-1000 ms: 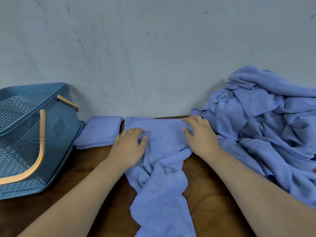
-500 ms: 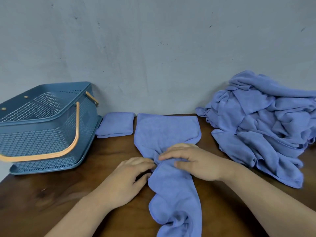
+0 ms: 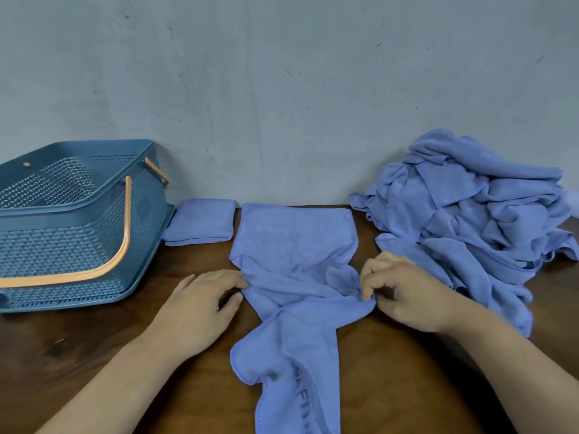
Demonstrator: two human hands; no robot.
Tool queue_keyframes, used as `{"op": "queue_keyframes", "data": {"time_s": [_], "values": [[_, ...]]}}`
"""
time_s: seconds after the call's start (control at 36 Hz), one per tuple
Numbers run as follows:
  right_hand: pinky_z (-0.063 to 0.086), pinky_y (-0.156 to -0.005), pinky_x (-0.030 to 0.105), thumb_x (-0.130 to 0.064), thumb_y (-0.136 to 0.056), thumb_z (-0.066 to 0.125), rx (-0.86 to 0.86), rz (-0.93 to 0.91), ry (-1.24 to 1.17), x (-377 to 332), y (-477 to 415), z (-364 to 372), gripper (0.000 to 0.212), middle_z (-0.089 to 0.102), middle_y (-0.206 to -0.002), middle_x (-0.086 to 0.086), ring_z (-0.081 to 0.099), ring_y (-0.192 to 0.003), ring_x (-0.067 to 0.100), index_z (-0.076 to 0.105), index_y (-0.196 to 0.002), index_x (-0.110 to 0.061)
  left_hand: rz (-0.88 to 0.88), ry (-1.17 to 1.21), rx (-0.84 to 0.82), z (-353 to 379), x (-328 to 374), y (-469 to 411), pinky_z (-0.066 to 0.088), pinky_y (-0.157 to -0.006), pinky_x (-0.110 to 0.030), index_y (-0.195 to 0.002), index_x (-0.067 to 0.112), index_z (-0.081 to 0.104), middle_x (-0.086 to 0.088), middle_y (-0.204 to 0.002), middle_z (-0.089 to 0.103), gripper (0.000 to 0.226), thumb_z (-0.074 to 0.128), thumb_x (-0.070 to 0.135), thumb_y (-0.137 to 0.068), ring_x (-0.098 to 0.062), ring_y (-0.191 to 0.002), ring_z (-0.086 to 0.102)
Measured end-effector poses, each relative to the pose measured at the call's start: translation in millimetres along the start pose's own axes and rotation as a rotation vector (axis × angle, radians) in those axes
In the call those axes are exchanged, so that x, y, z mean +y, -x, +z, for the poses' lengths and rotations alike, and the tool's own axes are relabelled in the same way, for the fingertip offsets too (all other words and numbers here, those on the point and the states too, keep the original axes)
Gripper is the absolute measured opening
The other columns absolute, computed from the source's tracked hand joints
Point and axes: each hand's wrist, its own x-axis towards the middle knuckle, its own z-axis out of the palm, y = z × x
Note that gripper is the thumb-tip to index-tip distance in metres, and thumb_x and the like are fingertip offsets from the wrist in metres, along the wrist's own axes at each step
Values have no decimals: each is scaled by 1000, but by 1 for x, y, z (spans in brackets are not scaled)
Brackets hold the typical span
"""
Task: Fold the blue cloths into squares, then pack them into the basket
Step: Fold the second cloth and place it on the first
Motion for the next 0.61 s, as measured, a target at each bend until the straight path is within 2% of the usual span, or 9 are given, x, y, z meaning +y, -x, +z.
{"op": "queue_keyframes", "data": {"time_s": [0.17,0.25,0.31,0.39,0.47,0.56,0.61], "values": [[42,-89,25,-10,-70,55,-29,79,235,13,2,-15,32,65,-85,-35,57,-88,2,72,-75,-38,-22,-80,42,-4,9,3,31,-122,-43,-127,47,61,33,-140,54,27,49,51,-103,-1,-140,45],[48,-83,31,-11,-71,48,72,119,263,13,2,-18,35,64,-78,-33,59,-83,3,73,-69,-36,-24,-65,67,-5,14,3,29,-123,-41,-126,45,63,31,-142,53,26,51,51,-104,-3,-144,42],[50,-81,36,-11,-76,49,135,113,231,6,-1,-14,35,66,-82,-30,58,-83,6,72,-71,-37,45,-26,63,-4,17,3,28,-123,-37,-125,44,65,33,-141,51,28,50,53,-104,-2,-143,41],[49,-84,35,-13,-89,57,180,56,64,-16,-7,-2,30,68,-95,-25,56,-92,7,74,-90,-38,199,136,20,-6,25,5,40,-115,-32,-119,44,70,36,-131,57,20,62,49,-101,0,-133,49],[49,-93,33,-35,-101,61,143,-18,-69,-39,-13,12,18,68,-109,-25,58,-106,3,73,-113,-39,333,233,-73,-8,35,8,41,-108,-25,-114,44,73,28,-124,63,14,69,42,-101,-8,-127,56],[37,-110,24,-50,-103,61,11,-57,-58,-57,-17,22,35,61,-130,-29,49,-125,-7,63,-138,-43,368,263,-141,-8,40,11,38,-110,-22,-120,44,72,27,-129,62,22,71,49,-98,-6,-131,54],[29,-111,17,-53,-103,59,-49,-66,-55,-64,-18,28,43,55,-131,-35,42,-128,-15,55,-146,-47,338,297,-188,-7,40,13,38,-112,-22,-125,45,70,28,-133,60,30,71,53,-97,-4,-135,52]]}}
